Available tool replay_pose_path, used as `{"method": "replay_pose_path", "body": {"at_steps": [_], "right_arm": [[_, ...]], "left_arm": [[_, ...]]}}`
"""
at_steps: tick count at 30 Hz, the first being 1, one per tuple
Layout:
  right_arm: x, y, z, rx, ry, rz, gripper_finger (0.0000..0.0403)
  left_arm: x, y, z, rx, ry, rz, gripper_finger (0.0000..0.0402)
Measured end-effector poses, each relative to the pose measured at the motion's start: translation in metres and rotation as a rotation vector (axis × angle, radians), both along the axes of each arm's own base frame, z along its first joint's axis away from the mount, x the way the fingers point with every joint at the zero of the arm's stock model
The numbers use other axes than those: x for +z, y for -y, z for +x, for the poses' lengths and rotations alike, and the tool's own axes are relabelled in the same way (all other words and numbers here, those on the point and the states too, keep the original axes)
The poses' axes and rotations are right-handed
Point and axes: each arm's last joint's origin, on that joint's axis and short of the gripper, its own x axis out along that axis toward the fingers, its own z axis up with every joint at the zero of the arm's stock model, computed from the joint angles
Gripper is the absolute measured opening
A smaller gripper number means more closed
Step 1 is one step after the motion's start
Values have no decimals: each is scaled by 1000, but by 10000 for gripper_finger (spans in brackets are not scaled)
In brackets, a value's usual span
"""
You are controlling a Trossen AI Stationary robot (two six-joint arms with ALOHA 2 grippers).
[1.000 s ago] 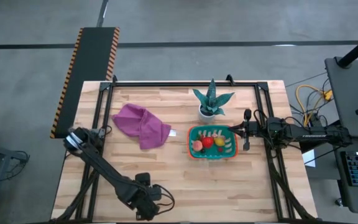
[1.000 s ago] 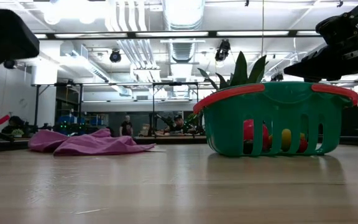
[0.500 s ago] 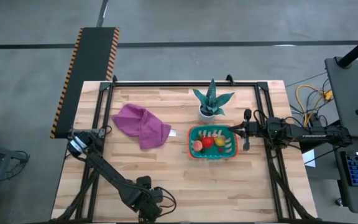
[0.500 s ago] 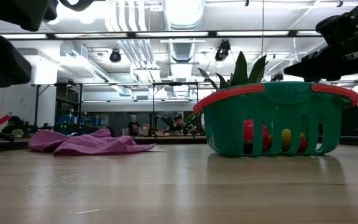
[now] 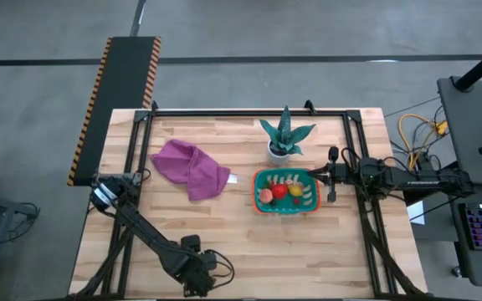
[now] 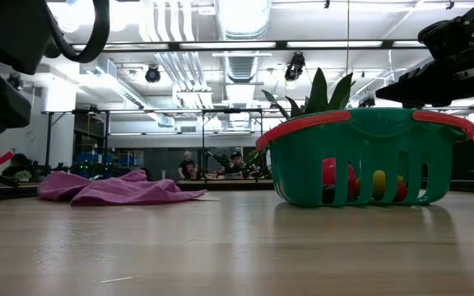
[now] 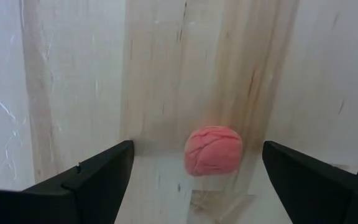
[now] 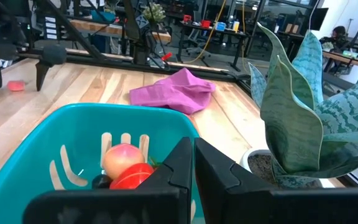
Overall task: Pick and placing Produce into tupperware
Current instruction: Put the apricot into the green basket
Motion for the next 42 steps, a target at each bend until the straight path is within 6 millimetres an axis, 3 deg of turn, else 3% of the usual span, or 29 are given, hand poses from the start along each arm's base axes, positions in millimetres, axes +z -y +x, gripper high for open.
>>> {"method": "replay_pose_path", "body": {"at_steps": [5, 27, 42], "right_arm": [[0, 0, 0, -1, 0, 2, 9], [0, 0, 0, 0, 0, 0, 9], [0, 0, 0, 0, 0, -1, 9]], "left_arm": [[-3, -2, -2, 0, 0, 5, 331], [-6, -4, -3, -9, -11, 19, 196], [1, -4, -4, -36, 4, -5, 72]]}}
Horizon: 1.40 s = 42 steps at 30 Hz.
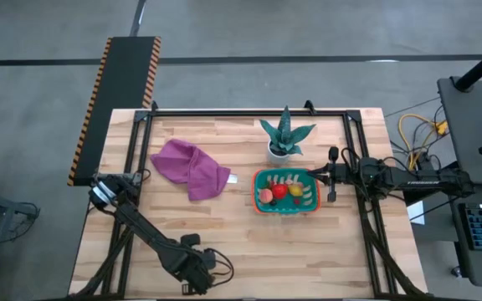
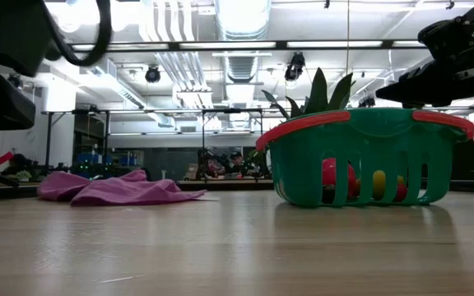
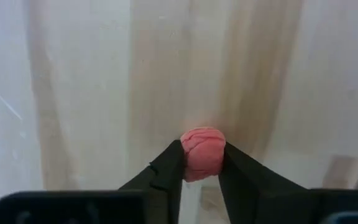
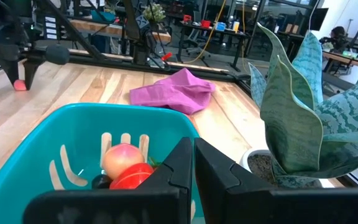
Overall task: Pick and placing Produce into tupperware
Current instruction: Put the apricot into the green basket
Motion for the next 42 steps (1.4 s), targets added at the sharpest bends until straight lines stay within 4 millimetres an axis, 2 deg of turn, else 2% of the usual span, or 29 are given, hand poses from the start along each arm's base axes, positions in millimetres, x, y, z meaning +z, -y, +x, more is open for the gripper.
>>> {"method": "replay_pose_path", "body": {"at_steps": [6, 13, 21, 36, 42], "right_arm": [[0, 0, 0, 0, -1, -7, 9], [0, 0, 0, 1, -1, -7, 9], [0, 0, 0, 1, 0, -7, 9], [0, 0, 0, 1, 1, -7, 9], [0, 0, 0, 1, 1, -7, 9]], "left_arm": [[7, -2, 0, 3, 15, -12, 39], [7, -3, 0, 3, 18, -5, 35], [7, -8, 5, -76, 34, 9, 34], [10, -40, 40, -197, 133, 10, 33], [18, -60, 57, -267, 169, 29, 33]]}}
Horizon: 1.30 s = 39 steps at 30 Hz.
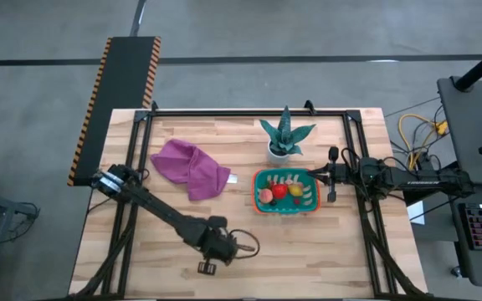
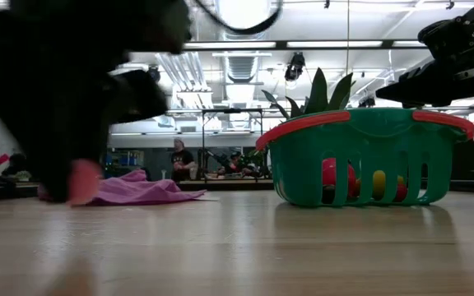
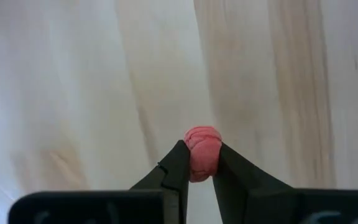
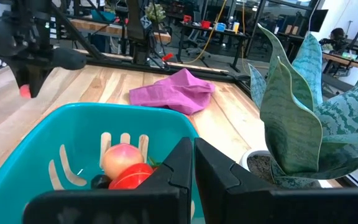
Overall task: Pick and placing Produce into tupperware
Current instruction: Put the apricot into the green basket
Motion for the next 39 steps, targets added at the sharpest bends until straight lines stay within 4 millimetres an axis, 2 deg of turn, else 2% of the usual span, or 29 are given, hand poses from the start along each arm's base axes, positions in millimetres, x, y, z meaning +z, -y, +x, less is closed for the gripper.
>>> {"method": "replay_pose_path", "body": {"at_steps": [6, 10, 17, 24, 28, 31, 39], "right_arm": [[0, 0, 0, 1, -1, -6, 9], [0, 0, 0, 2, -2, -15, 9], [0, 0, 0, 1, 0, -18, 9], [0, 0, 0, 2, -2, -19, 9], [0, 0, 0, 2, -1, -18, 9], [0, 0, 0, 2, -2, -18, 9], [0, 0, 0, 2, -2, -17, 9]], "left_arm": [[27, -19, 20, -127, 87, 12, 33], [47, -40, 34, -199, 176, 50, 33], [70, -91, 58, -182, 300, 173, 33], [110, -120, 80, -206, 483, 228, 33], [116, -134, 92, -206, 617, 261, 33], [112, -145, 97, -193, 678, 285, 33], [101, -170, 106, -131, 701, 305, 33]]}}
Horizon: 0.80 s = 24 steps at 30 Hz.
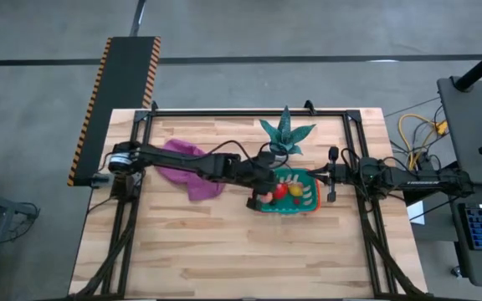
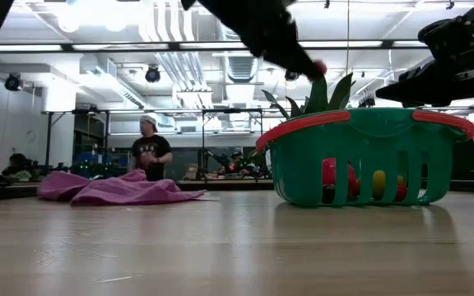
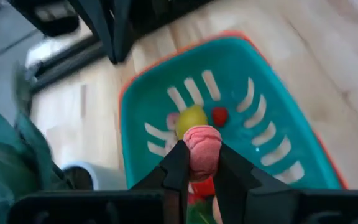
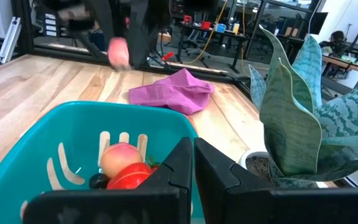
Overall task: Pick and placing Produce into tupperware
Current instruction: Put the apricot into the green basket
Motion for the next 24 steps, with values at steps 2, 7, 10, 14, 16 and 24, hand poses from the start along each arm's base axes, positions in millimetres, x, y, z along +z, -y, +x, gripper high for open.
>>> {"method": "replay_pose_path", "body": {"at_steps": [2, 7, 10, 14, 16, 24], "right_arm": [[0, 0, 0, 0, 0, 0, 9], [0, 0, 0, 0, 0, -1, 9], [0, 0, 0, -1, 1, 1, 9], [0, 0, 0, 0, -4, 0, 9], [-1, 0, 0, 0, -6, 0, 9], [-1, 0, 0, 0, -6, 0, 9]], "left_arm": [[-8, -1, 4, 3, 0, 0, 33], [-21, -3, 14, 6, 32, 3, 33], [-25, -7, 13, 17, 5, 1, 33], [-29, -9, 14, 25, 2, 2, 33], [-30, -9, 15, 24, 1, 1, 34], [-32, -9, 16, 24, 34, -1, 34]]}}
